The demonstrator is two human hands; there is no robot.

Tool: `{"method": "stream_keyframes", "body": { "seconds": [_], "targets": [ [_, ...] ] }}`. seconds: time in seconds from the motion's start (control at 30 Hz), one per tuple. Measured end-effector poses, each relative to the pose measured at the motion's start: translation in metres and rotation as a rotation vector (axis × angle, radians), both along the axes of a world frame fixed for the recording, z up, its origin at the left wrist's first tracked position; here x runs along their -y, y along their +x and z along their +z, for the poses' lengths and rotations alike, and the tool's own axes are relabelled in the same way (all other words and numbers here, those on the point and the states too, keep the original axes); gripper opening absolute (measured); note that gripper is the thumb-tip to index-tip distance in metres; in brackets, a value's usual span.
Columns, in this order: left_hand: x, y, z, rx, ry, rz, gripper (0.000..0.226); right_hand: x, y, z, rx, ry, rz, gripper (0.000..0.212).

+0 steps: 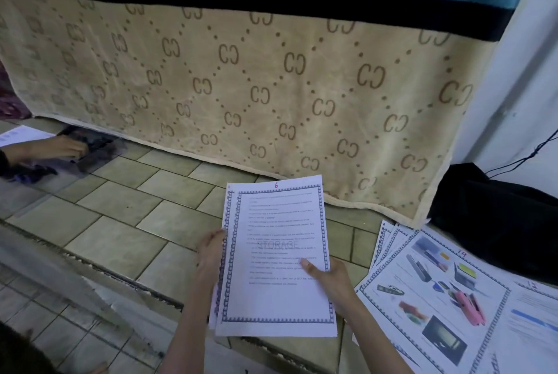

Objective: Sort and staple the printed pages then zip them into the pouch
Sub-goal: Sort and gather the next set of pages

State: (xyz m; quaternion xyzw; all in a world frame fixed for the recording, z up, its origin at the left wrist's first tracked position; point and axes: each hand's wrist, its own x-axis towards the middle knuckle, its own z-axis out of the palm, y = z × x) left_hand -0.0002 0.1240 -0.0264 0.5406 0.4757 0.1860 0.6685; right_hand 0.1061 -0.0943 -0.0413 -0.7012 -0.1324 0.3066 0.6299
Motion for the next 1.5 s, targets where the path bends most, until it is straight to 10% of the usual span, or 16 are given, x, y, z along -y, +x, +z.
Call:
{"method": "stream_keyframes", "body": {
  "seconds": [0.4, 0.57, 0.73, 0.87, 0.97, 1.07, 1.17, 1.3, 1.5],
  "targets": [
    [-0.002, 0.002, 0.032, 0.233, -0.059, -0.297, 0.022, 0.019, -0.006, 0.031, 0.084, 0.021, 0.001, 0.023],
    [0.05, 0.033, 0.056, 0.313, -0.311, -0.389, 0.056, 0.061, 0.015, 0.048, 0.106, 0.047, -0.161, 0.022],
    [0.11, 0.08, 0.002, 0.105, 0.1, -0.612, 0.02, 0.132, 0.04, 0.043, 0.024, 0.153, -0.475, 0.014],
    [0.178, 0.098, -0.036, -0.114, 0.412, -1.117, 0.094, 0.177, 0.047, 0.027, -0.131, 0.284, -0.663, 0.042],
    [0.214, 0.092, -0.012, -0.131, 0.929, -1.407, 0.065, 0.198, 0.046, 0.018, -0.223, 0.435, -0.73, 0.055],
    [0.194, 0.093, -0.004, -0.187, 1.112, -1.304, 0.069, 0.214, 0.047, 0.011, -0.338, 0.565, -0.752, 0.045],
    [0.175, 0.094, -0.003, -0.419, 0.891, -1.15, 0.082, 0.224, 0.044, 0.003, -0.427, 0.692, -0.733, 0.037],
    [0.175, 0.1, 0.005, -0.363, 0.586, -0.942, 0.045, 0.226, 0.039, -0.003, -0.454, 0.828, -0.685, 0.038],
    [0.135, 0.099, 0.027, -0.39, 0.665, -0.729, 0.036, 0.225, 0.038, -0.001, -0.465, 0.87, -0.616, 0.062]
  ]
}}
